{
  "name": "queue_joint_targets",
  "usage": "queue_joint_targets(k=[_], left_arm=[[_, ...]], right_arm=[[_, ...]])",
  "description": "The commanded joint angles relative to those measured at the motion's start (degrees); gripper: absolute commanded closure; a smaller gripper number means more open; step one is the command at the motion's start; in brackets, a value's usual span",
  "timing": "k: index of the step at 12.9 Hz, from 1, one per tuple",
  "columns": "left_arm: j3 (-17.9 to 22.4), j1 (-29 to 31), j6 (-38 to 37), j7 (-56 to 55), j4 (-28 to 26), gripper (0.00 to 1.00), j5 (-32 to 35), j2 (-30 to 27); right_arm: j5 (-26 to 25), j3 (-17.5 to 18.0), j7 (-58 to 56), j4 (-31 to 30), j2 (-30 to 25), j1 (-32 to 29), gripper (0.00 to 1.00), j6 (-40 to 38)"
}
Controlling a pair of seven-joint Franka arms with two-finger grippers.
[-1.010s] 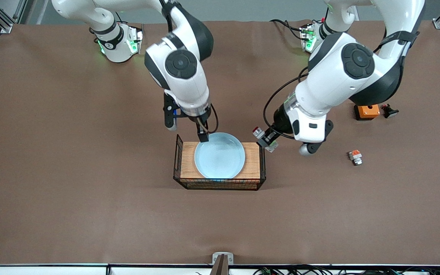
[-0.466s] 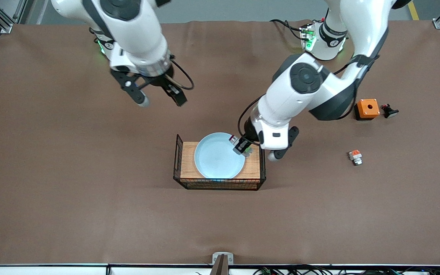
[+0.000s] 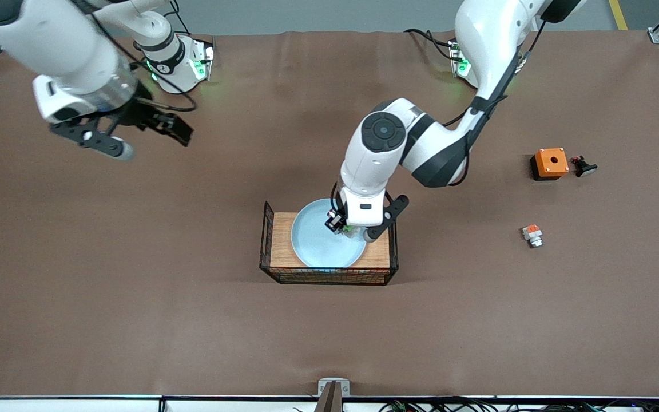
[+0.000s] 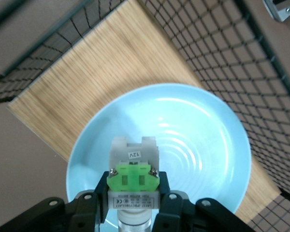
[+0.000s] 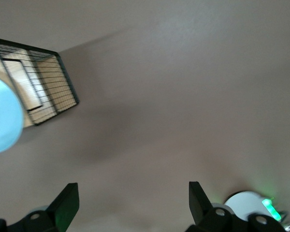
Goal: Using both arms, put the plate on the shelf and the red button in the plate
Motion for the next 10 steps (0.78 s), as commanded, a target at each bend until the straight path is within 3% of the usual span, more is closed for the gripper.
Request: queue_joint_targets(k=[1, 2, 3, 7, 10], left_arm=[[0.9, -0.7, -0.4, -0.7, 2.7, 0.82, 1.1, 1.7], [0.9, -0.7, -0.5, -0.7, 2.7, 0.53, 1.1, 1.5], [1.1, -0.8, -0.7, -0.6, 2.7, 0.01, 1.2, 1.4], [0.9, -0.2, -9.3, -0.1, 4.8, 0.00, 1.2, -1.9], [1.0, 2.1, -14.0, 0.3, 4.9, 0.00, 1.1, -8.8]], right_arm=[[0.3, 0.9, -13.4, -3.1, -2.4, -6.9, 0.00, 1.1], [0.3, 0.9, -18.2, -3.1, -2.4, -9.4, 0.00, 1.4], [0.3, 1.0, -22.2, -3.0, -2.4, -11.7, 0.00, 1.7], [-0.4, 1.0, -33.4, -2.5, -2.3, -18.1, 0.00, 3.8], [-5.4, 1.2, -33.4, -0.6, -2.2, -18.1, 0.00, 4.1]])
